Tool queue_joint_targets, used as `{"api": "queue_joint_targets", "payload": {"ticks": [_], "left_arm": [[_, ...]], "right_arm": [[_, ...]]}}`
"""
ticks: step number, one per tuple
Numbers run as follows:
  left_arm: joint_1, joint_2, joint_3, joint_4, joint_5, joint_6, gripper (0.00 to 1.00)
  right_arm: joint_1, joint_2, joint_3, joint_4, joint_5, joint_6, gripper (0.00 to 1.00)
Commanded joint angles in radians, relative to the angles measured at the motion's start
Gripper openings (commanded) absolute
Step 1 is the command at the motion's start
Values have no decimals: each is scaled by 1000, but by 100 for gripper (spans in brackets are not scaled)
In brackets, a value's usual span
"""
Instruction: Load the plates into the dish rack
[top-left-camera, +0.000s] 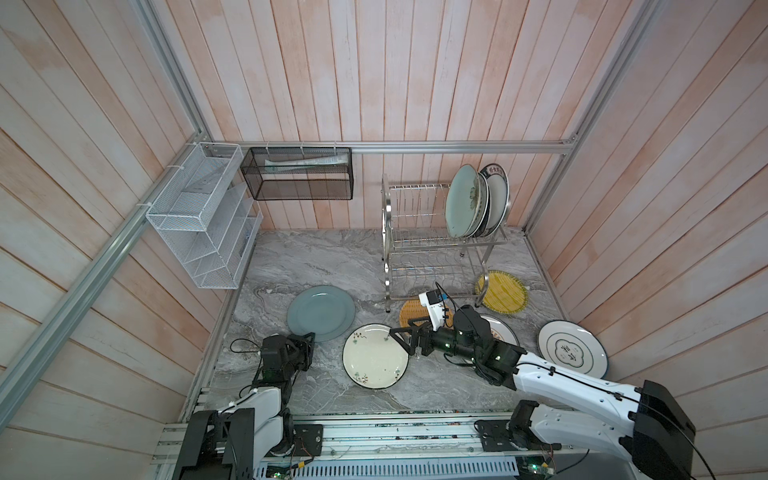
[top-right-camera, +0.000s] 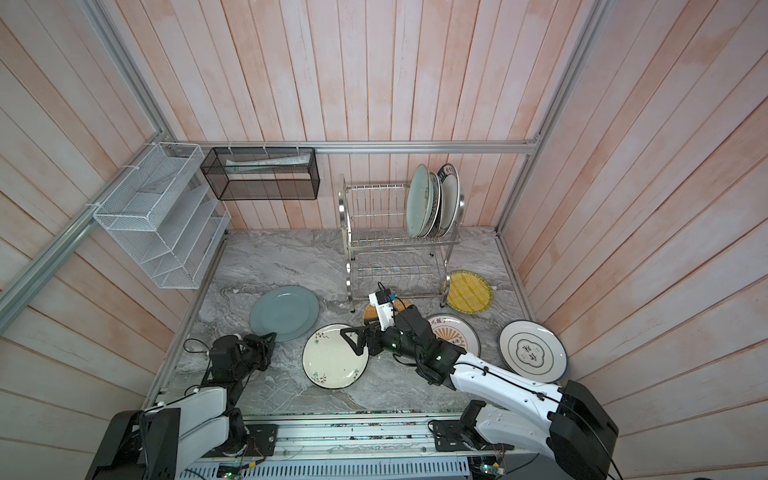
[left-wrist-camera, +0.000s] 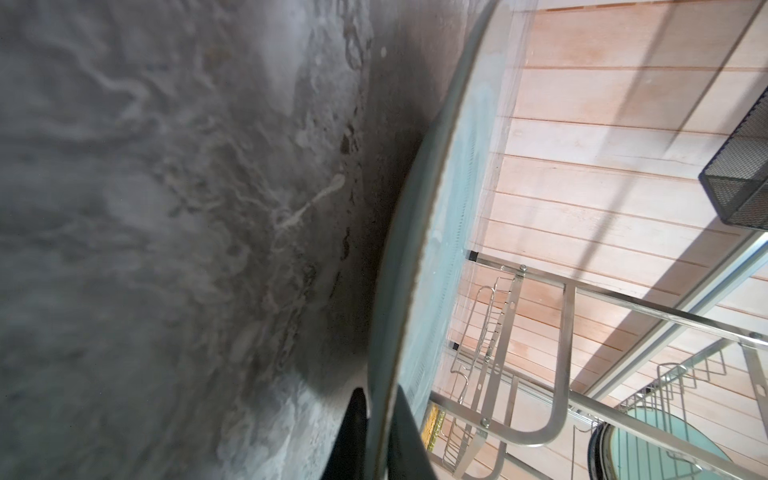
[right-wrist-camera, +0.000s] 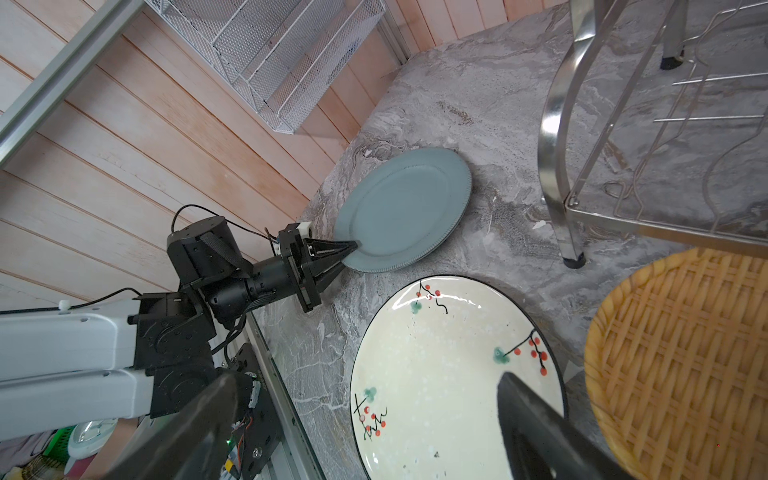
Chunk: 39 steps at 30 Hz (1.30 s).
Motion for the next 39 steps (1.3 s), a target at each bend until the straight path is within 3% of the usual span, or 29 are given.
{"api": "queue_joint_targets", "payload": {"ticks": [1, 9, 13, 24, 39], "left_arm": [[-1, -62, -76, -99, -36, 9, 0], [3, -458, -33, -332, -80, 84, 0], [6, -569, 0, -405, -63, 132, 0], [20, -552, 153, -331, 133, 196, 0], [-4, -508, 266, -181, 370, 144, 0]], "right_arm": [[5, -28, -4, -42, 34, -2, 98], [5, -65, 22, -111, 93, -23, 98], [5, -64, 36, -135, 108, -36, 98], [-11, -33, 128, -223, 142, -86, 98], [-160, 18, 198, -194, -58, -67, 98]]}}
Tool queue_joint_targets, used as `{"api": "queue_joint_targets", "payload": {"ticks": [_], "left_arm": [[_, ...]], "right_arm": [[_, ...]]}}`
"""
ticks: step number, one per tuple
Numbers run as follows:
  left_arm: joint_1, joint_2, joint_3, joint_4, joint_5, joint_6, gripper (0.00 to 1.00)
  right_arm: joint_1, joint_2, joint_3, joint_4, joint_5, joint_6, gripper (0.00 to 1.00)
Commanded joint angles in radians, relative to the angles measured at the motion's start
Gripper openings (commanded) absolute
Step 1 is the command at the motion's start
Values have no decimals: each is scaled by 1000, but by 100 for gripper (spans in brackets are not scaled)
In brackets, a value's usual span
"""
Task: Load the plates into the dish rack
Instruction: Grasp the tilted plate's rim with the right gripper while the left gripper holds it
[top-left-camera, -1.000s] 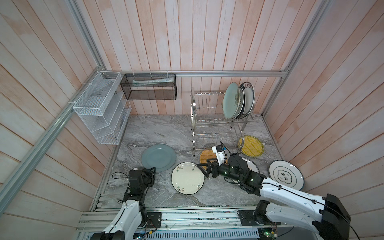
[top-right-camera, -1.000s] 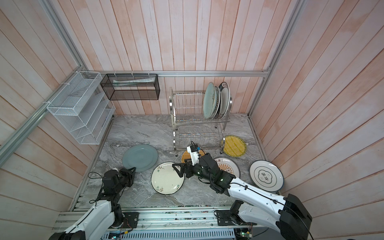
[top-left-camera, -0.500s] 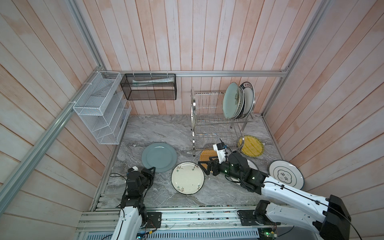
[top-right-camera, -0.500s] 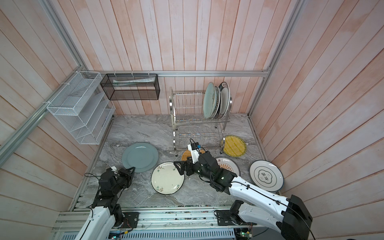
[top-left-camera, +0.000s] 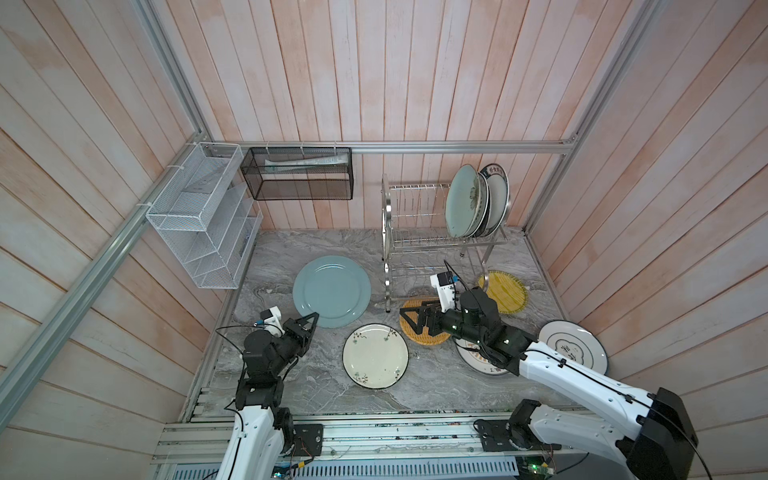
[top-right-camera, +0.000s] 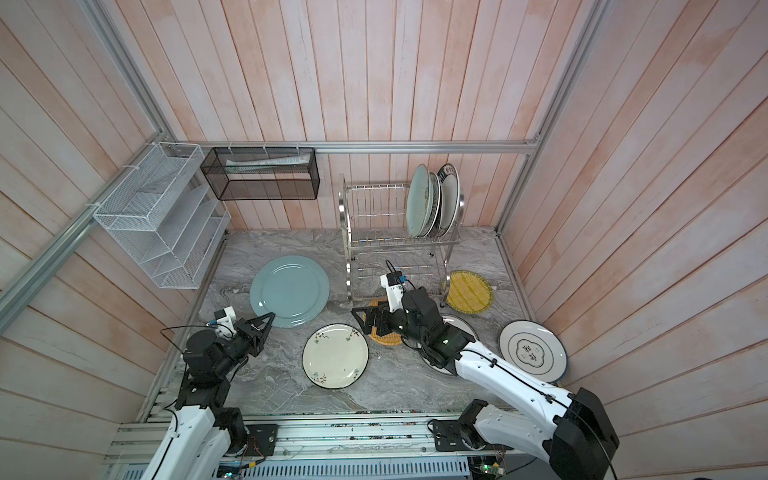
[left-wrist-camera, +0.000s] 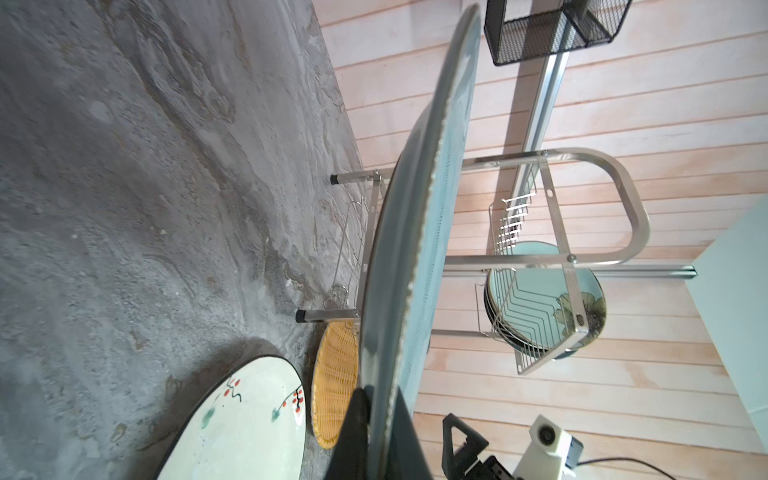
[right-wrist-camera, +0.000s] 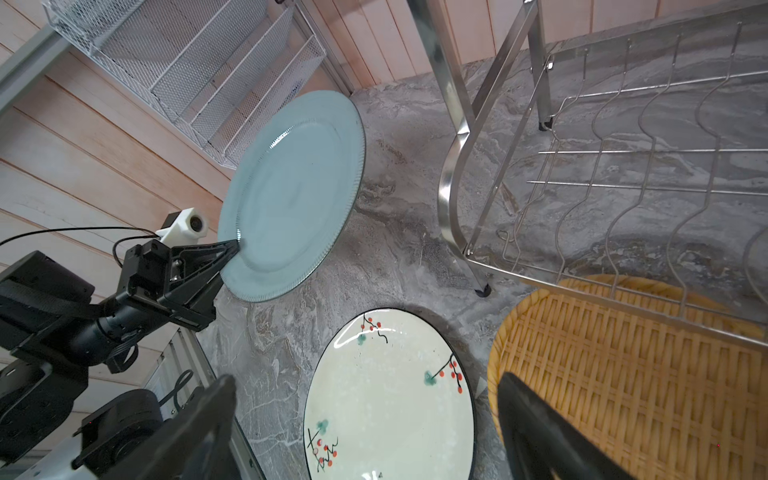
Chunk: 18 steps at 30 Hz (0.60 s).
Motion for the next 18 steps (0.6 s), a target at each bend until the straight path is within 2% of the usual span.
{"api": "queue_joint_targets", "payload": {"ticks": [1, 5, 12, 15, 18], "left_arm": [[-20, -1, 77, 211, 108, -18, 0], [-95, 14, 61, 282, 83, -70, 0], [-282, 72, 63, 350, -29, -73, 0], [-315, 100, 66, 376, -28, -65, 0], [-322, 115, 66, 391, -14, -67, 0]], "right_arm": [[-23, 7, 41, 10, -76, 5, 98], [-33, 33, 64, 35, -101, 24, 98], [-34, 111, 111, 83, -120, 92, 96], [-45, 116, 122, 95, -130, 107, 92], [-87, 124, 132, 91, -173, 123, 84]]}}
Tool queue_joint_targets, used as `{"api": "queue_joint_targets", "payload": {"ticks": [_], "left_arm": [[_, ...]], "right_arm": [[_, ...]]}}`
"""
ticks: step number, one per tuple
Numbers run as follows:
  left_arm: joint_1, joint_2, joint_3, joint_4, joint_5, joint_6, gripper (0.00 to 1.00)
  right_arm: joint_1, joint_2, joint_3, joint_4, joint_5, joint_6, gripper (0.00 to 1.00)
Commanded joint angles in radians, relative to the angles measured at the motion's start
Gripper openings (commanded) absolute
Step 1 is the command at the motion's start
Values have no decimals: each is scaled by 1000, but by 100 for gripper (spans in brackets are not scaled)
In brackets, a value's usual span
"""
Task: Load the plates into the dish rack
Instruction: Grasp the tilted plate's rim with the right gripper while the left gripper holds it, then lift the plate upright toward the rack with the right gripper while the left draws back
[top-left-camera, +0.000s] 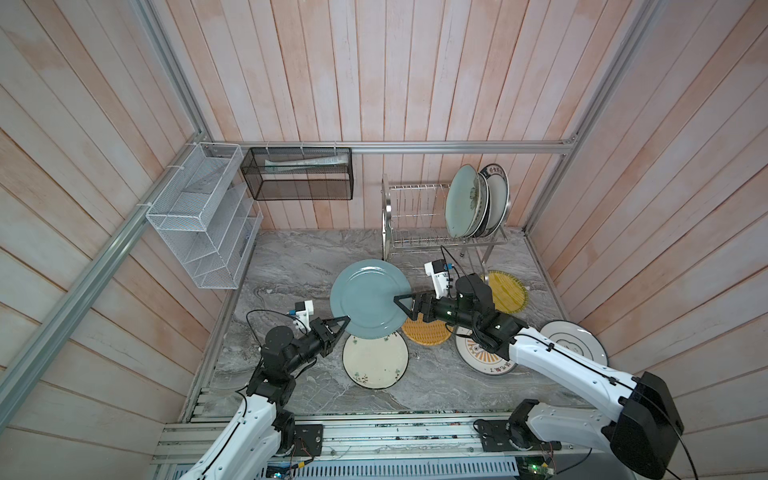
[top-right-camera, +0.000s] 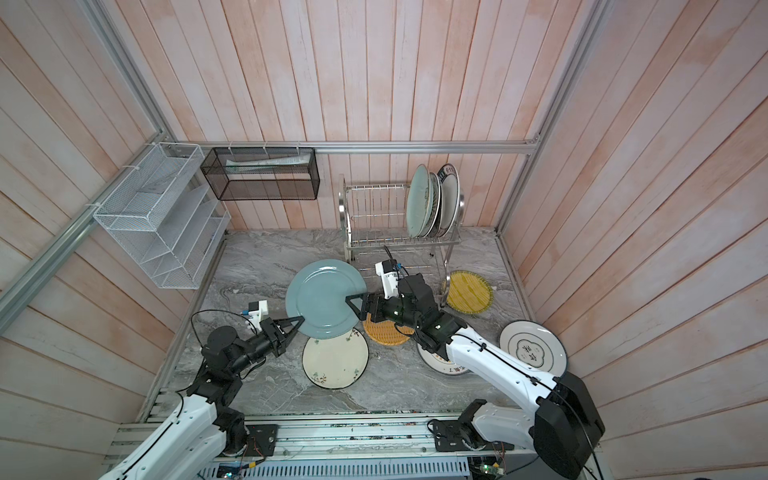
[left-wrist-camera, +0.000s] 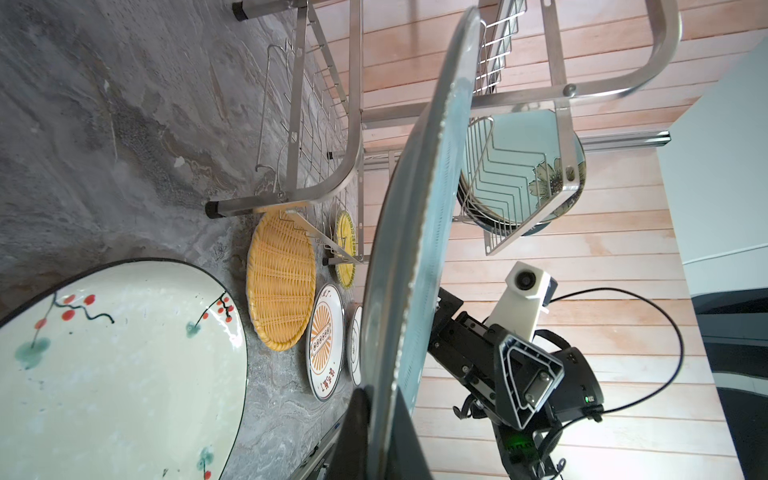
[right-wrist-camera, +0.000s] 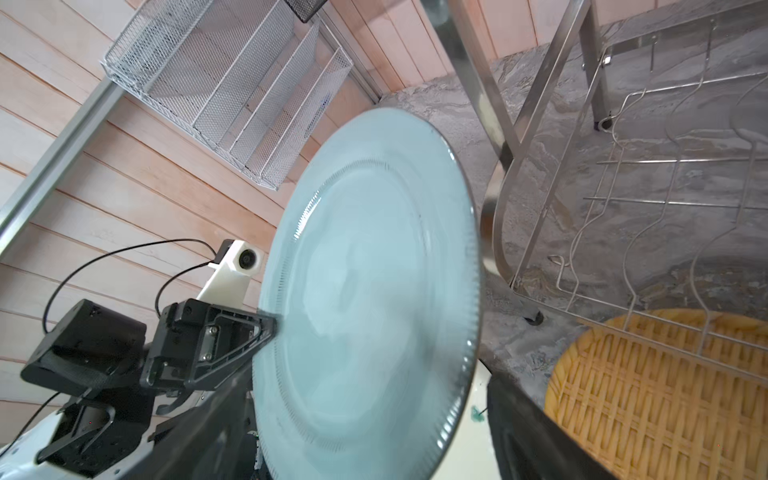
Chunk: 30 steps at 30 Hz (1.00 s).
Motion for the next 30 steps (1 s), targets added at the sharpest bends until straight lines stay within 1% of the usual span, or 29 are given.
{"api": "queue_joint_targets", "payload": {"ticks": [1, 4, 11, 16, 17, 18, 20, 23, 26, 30], "left_arm": [[-6, -8, 54, 193, -14, 0, 0], [-7, -8, 52, 194, -9, 4, 0], [-13, -2, 52, 206, -3, 4, 0], [-13, 19, 65, 205, 31, 26, 0], [-14, 24, 69, 199, 40, 35, 0], [-13, 29, 71, 196, 49, 41, 0], [-15, 30, 72, 194, 57, 48, 0], [-14, 29, 70, 193, 58, 53, 0], [-15, 32, 73, 199, 67, 58, 0], [-15, 40, 86, 189, 79, 78, 0]], "right_arm": [[-48, 10, 39, 29, -64, 40, 82], [-71, 31, 56, 4, -108, 39, 73], [-72, 61, 77, -40, -125, 11, 67], [-72, 77, 92, -45, -148, 1, 57], [-73, 77, 92, -41, -156, -1, 53], [-73, 78, 92, -34, -167, -2, 47], [-74, 81, 97, -35, -174, -2, 41], [-75, 84, 101, -38, -179, 0, 38], [-76, 92, 109, -43, -187, -2, 37], [-78, 97, 112, -39, -198, 6, 32]]}}
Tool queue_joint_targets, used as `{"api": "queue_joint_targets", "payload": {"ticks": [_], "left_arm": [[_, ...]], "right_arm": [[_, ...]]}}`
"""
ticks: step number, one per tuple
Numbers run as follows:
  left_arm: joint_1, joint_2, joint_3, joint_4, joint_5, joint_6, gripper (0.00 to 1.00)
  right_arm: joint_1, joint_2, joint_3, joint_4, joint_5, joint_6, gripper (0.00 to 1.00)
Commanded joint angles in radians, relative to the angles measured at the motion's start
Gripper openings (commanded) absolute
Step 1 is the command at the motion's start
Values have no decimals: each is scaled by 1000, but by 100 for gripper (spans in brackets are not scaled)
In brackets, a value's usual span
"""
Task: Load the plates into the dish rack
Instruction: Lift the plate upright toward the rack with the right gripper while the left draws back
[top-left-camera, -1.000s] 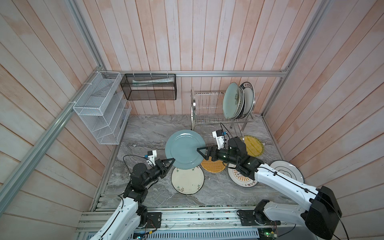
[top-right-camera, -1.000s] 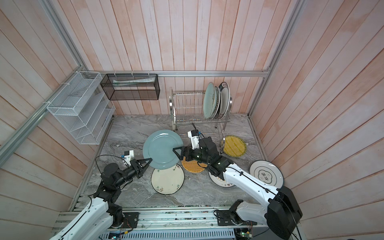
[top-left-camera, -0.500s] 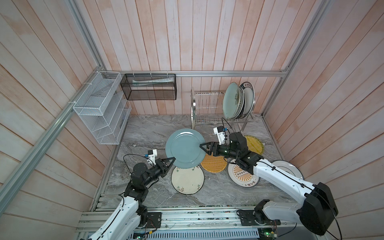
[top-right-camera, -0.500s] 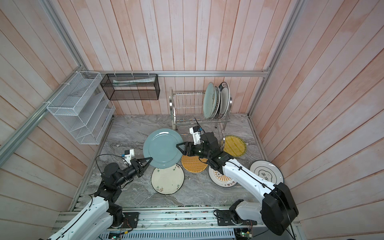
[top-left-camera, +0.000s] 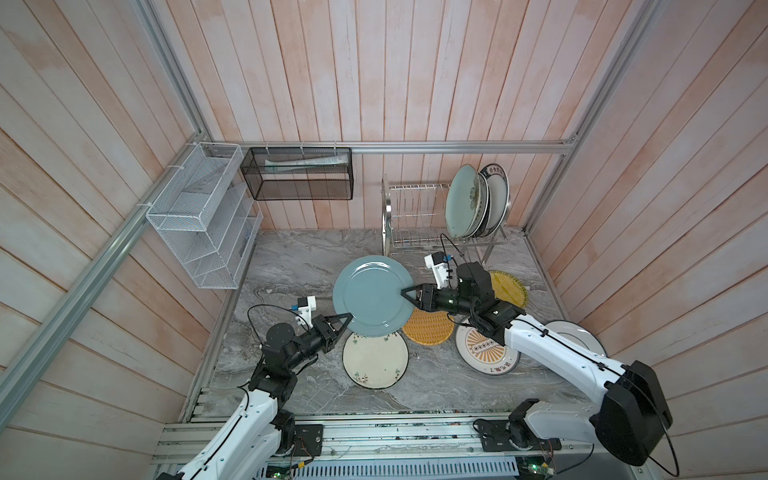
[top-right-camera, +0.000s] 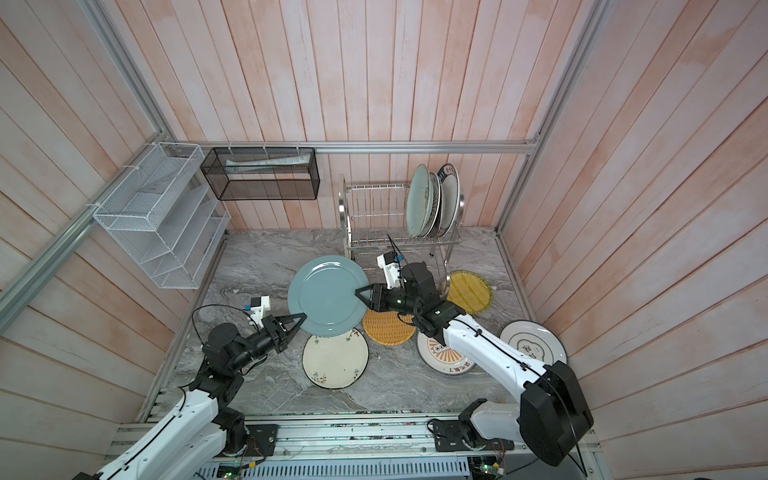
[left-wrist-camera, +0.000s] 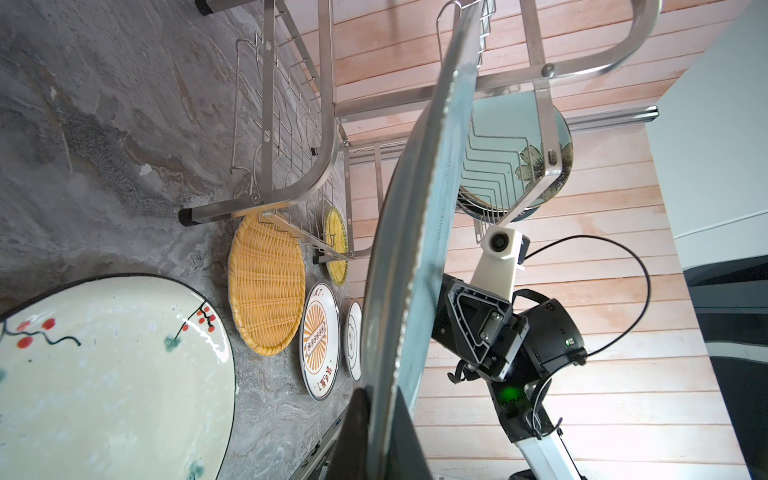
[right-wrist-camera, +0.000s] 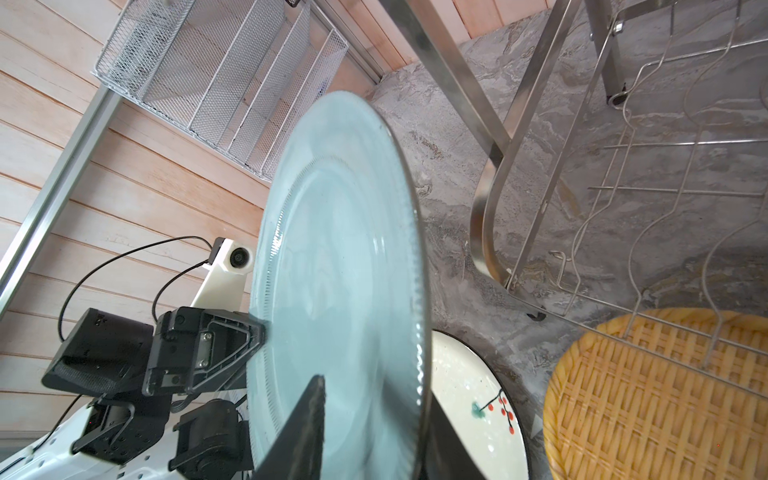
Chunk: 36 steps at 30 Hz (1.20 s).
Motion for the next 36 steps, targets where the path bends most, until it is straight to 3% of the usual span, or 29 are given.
{"api": "queue_joint_targets", "payload": {"ticks": [1, 8, 12, 16, 18, 21, 27, 32, 36], "left_arm": [[-6, -7, 67, 125, 51, 51, 0], [-6, 6, 68, 120, 64, 80, 0], [-6, 11, 68, 97, 55, 107, 0], [-5, 8, 68, 73, 46, 129, 2], [-6, 1, 68, 52, 34, 147, 19], [-5, -23, 67, 22, 13, 175, 54], [-3, -118, 77, -95, -63, 246, 97], [-2, -185, 136, -208, -97, 352, 100], [-1, -243, 196, -191, -61, 445, 100]], "right_arm": [[3, 8, 40, 13, -48, -1, 31], [3, 12, 30, 26, -61, 16, 16], [4, 17, 24, 29, -67, 13, 0], [4, 0, 14, 35, -64, 17, 0], [4, -19, 2, 43, -49, 28, 0], [6, -49, -12, 48, -25, 43, 0], [5, -114, -17, 24, 30, 57, 0], [5, -171, 4, -8, 52, 64, 0], [7, -211, 53, -57, 53, 41, 0]]}}
